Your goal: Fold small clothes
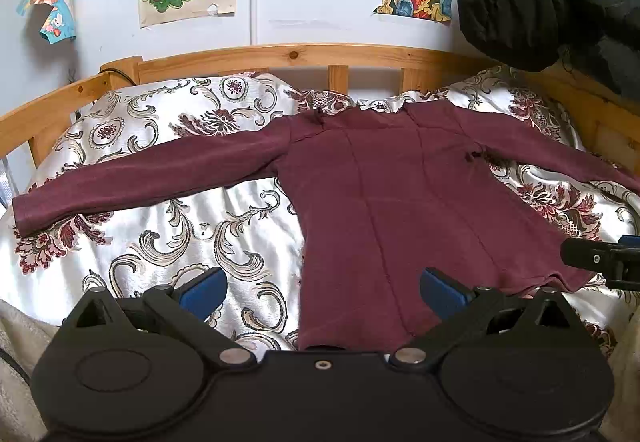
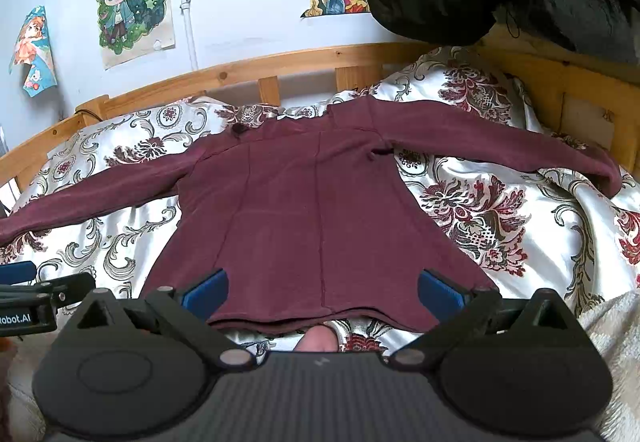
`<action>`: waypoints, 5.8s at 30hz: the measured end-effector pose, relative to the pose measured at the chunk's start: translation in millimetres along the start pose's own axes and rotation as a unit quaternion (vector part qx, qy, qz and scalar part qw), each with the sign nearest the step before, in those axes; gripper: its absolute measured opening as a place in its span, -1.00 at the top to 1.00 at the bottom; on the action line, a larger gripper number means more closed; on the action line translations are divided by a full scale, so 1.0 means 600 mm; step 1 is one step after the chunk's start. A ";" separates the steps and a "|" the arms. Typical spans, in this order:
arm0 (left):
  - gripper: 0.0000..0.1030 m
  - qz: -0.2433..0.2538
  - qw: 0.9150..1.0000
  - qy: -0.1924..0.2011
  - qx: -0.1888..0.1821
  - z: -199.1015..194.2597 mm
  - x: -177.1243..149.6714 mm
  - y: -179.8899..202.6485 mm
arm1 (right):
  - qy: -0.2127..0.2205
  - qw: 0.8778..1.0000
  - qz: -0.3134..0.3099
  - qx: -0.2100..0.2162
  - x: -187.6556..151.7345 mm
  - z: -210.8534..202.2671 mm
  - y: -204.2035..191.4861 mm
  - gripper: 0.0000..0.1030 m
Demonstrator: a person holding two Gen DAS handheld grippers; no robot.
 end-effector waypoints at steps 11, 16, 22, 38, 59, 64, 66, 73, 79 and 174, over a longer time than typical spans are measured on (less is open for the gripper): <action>-0.99 0.000 1.000 0.000 0.001 0.000 0.000 0.000 | 0.000 1.000 0.001 0.001 0.002 -0.001 0.002 -0.99; -0.99 0.001 1.000 -0.001 0.001 0.000 0.000 0.000 | 0.000 1.000 0.001 0.001 0.002 -0.001 0.003 -0.99; -0.99 0.001 1.000 -0.001 0.001 0.001 0.001 0.000 | 0.000 1.000 0.002 0.001 0.000 0.000 0.002 -0.99; -0.99 0.002 1.000 -0.002 0.002 0.001 0.002 0.001 | -0.001 1.000 0.003 0.002 0.000 0.000 0.002 -0.99; -0.99 0.000 1.000 -0.019 0.004 0.009 -0.005 -0.009 | -0.019 1.000 0.013 0.002 0.001 0.010 0.008 -0.99; -0.99 0.012 1.000 -0.025 0.002 0.013 0.001 -0.004 | -0.007 0.998 0.058 0.023 0.030 0.016 0.041 -0.99; -0.99 0.017 0.999 -0.030 -0.002 0.018 0.009 -0.003 | 0.008 0.997 0.073 0.023 0.049 0.015 0.062 -0.99; -0.99 0.042 0.998 -0.038 -0.006 0.045 0.060 0.003 | 0.088 0.990 0.106 -0.038 0.122 0.010 0.154 -0.99; -0.99 0.066 0.996 -0.053 -0.014 0.090 0.108 0.002 | 0.120 0.970 0.180 -0.107 0.163 0.032 0.259 -0.99; -0.99 -0.122 0.986 -0.074 -0.091 0.314 0.141 -0.079 | 0.111 0.811 -0.567 0.088 0.009 0.302 -0.155 -0.23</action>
Point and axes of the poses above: each gripper's, at about its wrist camera, not at the fingertips, and z roughly the way its jaws point, y to its right, x to its top, the point moved 4 cm from there along z, roughly the way its jaws point, and after that the axes turned 6 degrees about -y, right-handed, at the moved point
